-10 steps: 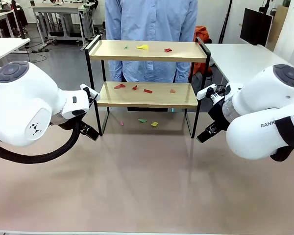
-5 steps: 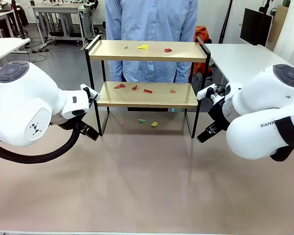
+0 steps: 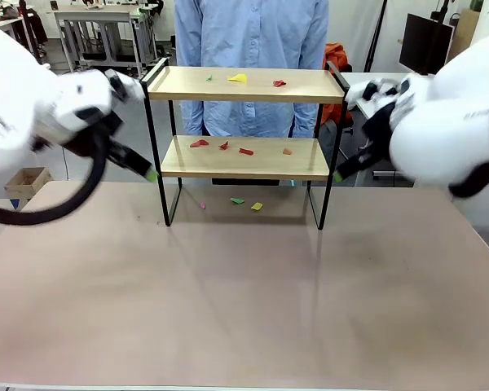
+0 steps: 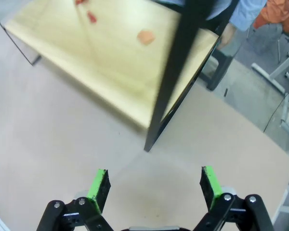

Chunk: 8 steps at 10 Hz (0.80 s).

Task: Clean the shelf.
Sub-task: Pick up the Duster handed by the human.

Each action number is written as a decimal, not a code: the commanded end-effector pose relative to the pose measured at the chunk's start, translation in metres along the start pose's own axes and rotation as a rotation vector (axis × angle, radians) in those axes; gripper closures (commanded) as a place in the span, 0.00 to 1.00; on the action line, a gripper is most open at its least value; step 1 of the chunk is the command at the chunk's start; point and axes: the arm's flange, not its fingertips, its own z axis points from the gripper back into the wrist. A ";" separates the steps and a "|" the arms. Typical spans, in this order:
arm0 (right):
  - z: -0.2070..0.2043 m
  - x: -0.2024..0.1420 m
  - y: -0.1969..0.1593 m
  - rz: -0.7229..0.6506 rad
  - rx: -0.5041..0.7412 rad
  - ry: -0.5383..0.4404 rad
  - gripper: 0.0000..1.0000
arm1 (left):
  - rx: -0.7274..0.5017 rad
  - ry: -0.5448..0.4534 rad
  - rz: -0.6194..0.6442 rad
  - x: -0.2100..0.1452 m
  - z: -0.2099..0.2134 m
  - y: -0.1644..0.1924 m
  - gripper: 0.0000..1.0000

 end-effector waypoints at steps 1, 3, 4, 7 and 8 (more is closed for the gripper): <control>0.023 0.001 -0.046 0.021 0.108 -0.042 0.00 | -0.110 0.016 -0.036 0.004 0.019 0.050 0.00; 0.049 -0.003 -0.100 0.136 0.263 -0.088 0.00 | -0.331 -0.086 -0.190 -0.004 0.033 0.107 0.00; 0.053 -0.008 -0.123 0.190 0.332 -0.105 0.00 | -0.341 -0.119 -0.205 -0.011 0.029 0.129 0.00; 0.048 -0.037 -0.183 0.288 0.490 -0.140 0.00 | -0.454 -0.393 -0.443 -0.051 0.020 0.180 0.00; 0.041 -0.047 -0.193 0.312 0.523 -0.160 0.00 | -0.436 -0.387 -0.426 -0.060 0.015 0.190 0.00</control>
